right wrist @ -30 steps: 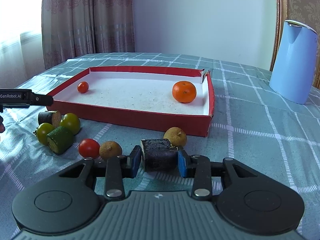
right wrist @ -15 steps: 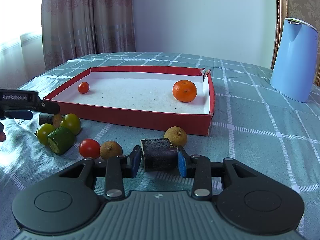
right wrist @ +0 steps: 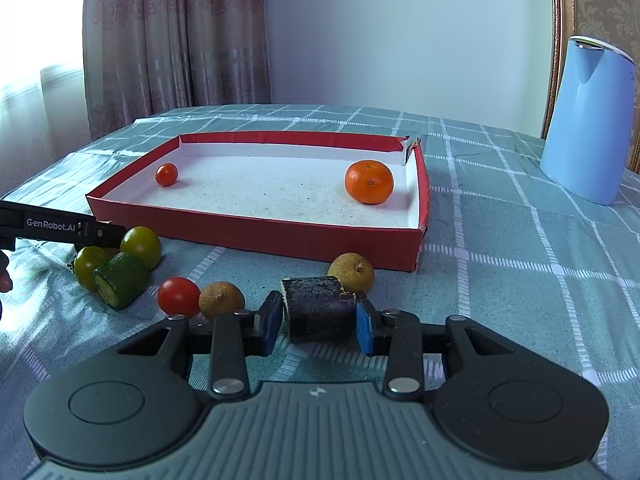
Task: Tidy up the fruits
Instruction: 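Hold the eggplant slice in the right gripper while the left gripper grasps another eggplant slice, then lower both eggplant slices into the tray and open both grippers, then grasp a brown kiwi with the right gripper while the left gripper withdraws from the tray, then grasp a green tomato with the left gripper while the right gripper holds the kiwi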
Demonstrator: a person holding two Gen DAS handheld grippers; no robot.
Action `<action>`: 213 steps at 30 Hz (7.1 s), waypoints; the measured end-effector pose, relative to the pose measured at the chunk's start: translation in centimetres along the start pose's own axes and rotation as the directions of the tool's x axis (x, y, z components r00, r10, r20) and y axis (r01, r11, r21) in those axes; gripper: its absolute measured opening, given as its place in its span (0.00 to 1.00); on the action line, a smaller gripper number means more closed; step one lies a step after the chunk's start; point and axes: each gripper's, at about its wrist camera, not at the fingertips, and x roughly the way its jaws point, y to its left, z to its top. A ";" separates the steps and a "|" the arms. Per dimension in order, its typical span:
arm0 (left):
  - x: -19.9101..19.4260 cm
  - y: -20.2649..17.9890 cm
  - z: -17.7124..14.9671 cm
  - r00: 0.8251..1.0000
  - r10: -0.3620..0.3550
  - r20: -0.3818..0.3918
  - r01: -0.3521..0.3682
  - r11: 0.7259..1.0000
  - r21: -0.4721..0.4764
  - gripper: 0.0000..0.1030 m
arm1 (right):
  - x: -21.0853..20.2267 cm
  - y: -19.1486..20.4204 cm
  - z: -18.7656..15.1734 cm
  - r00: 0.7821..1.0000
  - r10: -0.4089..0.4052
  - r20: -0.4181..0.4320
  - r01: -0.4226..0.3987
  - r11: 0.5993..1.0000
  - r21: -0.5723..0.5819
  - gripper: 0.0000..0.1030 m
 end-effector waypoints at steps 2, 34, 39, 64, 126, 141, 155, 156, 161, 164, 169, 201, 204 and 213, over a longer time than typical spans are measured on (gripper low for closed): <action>0.0 0.1 -0.1 1.000 -0.021 0.011 0.021 1.000 0.004 0.64 | 0.0 0.0 0.0 1.000 0.000 0.000 0.000 1.000 0.001 0.36; -1.7 0.7 -0.3 0.997 -0.017 0.072 0.014 0.999 0.042 0.37 | -1.3 0.7 -0.2 0.997 -0.026 0.070 0.028 0.999 -0.040 0.32; -2.1 1.0 -0.3 0.996 -0.024 0.086 0.021 0.999 0.038 0.37 | -1.4 1.0 -0.2 0.996 -0.030 0.082 0.035 0.998 -0.051 0.31; 2.7 -1.9 5.4 0.995 -0.013 0.094 0.003 0.995 0.102 0.37 | 1.4 3.1 6.5 0.977 -0.099 0.187 0.131 0.977 -0.167 0.28; 0.7 2.4 2.7 0.979 0.013 0.204 -0.017 1.000 0.018 1.00 | 1.7 -1.0 1.4 0.990 -0.141 -0.004 0.141 0.990 0.023 0.52; -2.4 2.8 -0.6 0.973 -0.154 0.174 0.133 0.983 0.127 1.00 | 2.2 -0.3 1.4 0.993 -0.118 -0.018 0.118 0.993 -0.022 0.29; -2.4 1.4 -1.3 0.930 -0.361 0.073 0.324 0.896 0.303 0.81 | 2.2 -0.3 1.4 0.993 -0.114 -0.019 0.114 0.993 -0.015 0.29; -2.4 1.7 -1.2 0.927 -0.369 0.067 0.335 0.895 0.294 0.81 | 2.2 -0.3 1.4 0.993 -0.113 -0.019 0.113 0.994 -0.014 0.29; -2.9 1.5 -1.6 0.922 -0.386 0.040 0.342 0.857 0.385 0.81 | 2.2 -0.3 1.4 0.993 -0.113 -0.019 0.113 0.994 -0.013 0.29; -2.9 1.0 -1.4 0.923 -0.384 0.024 0.340 0.842 0.419 0.81 | 2.2 -0.4 1.4 0.993 -0.113 -0.019 0.113 0.994 -0.013 0.29; -3.7 0.6 -1.4 0.904 -0.426 -0.037 0.381 0.765 0.518 0.81 | 2.2 -0.5 1.4 0.994 -0.108 -0.020 0.108 0.994 -0.006 0.29; -3.1 -1.3 -2.5 0.937 -0.347 -0.044 0.302 0.741 0.600 0.64 | 2.2 -0.6 1.4 0.994 -0.107 -0.020 0.107 0.994 -0.004 0.29; -2.5 -1.9 -2.5 0.934 -0.353 -0.055 0.314 0.738 0.598 0.65 | 2.3 -0.6 1.4 0.994 -0.108 -0.020 0.108 0.994 -0.006 0.29; -2.4 -1.4 -3.1 0.928 -0.373 -0.020 0.323 0.773 0.547 0.65 | 2.2 -0.5 1.4 0.994 -0.111 -0.020 0.111 0.994 -0.010 0.29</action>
